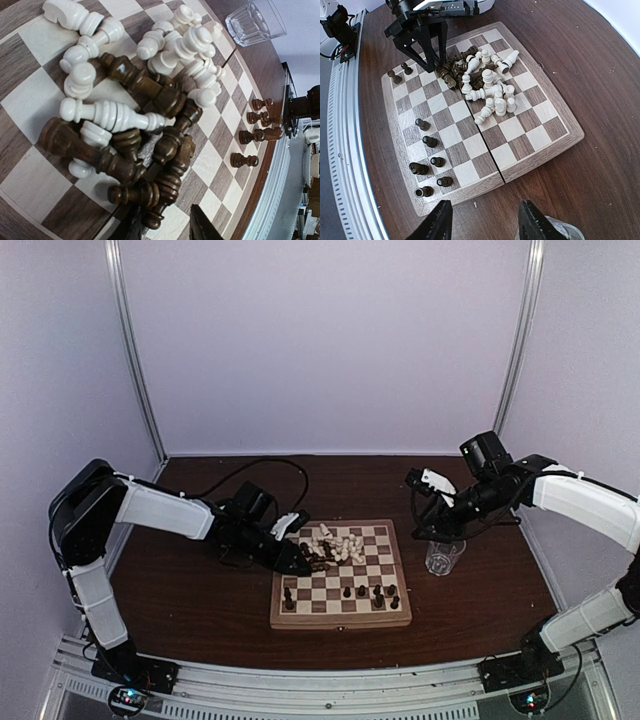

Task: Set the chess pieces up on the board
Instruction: Pick up the chess pile from the chessboard.

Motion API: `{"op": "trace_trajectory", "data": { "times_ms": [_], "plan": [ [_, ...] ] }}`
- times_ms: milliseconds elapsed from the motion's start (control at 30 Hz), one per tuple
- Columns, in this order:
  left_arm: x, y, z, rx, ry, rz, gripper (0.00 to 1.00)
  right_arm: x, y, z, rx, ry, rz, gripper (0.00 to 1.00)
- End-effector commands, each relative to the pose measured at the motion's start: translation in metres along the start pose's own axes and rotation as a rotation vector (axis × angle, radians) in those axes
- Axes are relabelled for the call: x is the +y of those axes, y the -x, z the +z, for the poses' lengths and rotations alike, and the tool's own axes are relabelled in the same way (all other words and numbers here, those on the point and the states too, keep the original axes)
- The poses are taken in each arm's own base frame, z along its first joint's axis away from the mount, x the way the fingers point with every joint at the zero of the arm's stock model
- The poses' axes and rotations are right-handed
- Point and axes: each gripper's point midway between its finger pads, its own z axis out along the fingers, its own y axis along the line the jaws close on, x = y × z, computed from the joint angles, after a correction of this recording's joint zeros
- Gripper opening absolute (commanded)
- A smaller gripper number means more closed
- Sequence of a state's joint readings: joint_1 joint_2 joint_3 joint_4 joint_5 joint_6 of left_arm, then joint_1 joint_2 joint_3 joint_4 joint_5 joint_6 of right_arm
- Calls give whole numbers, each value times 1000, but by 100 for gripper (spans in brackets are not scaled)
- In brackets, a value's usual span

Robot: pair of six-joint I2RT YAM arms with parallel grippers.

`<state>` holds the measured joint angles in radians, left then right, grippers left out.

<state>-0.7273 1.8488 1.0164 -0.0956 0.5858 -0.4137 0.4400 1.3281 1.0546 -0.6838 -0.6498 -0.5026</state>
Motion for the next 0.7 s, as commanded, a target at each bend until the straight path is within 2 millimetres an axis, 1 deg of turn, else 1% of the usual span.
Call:
{"op": "trace_trajectory", "data": {
  "times_ms": [0,167,233,400,500,667],
  "plan": [
    [4,-6,2,-3,-1,13,33,3,-2,1,2,11,-10,47],
    [6,-9,6,-12,-15,20,23,3,-2,2,5,13,-6,47],
    [6,-11,7,-7,-18,11,20,3,-2,2,6,13,-6,47],
    [2,-5,6,-39,-37,27,13,2,-3,3,10,14,-4,47],
    [-5,-1,0,-61,-50,40,10,3,-3,3,10,16,-3,47],
    [-28,12,-25,-108,-77,78,9,7,1,3,5,44,-9,47]
  ]
}}
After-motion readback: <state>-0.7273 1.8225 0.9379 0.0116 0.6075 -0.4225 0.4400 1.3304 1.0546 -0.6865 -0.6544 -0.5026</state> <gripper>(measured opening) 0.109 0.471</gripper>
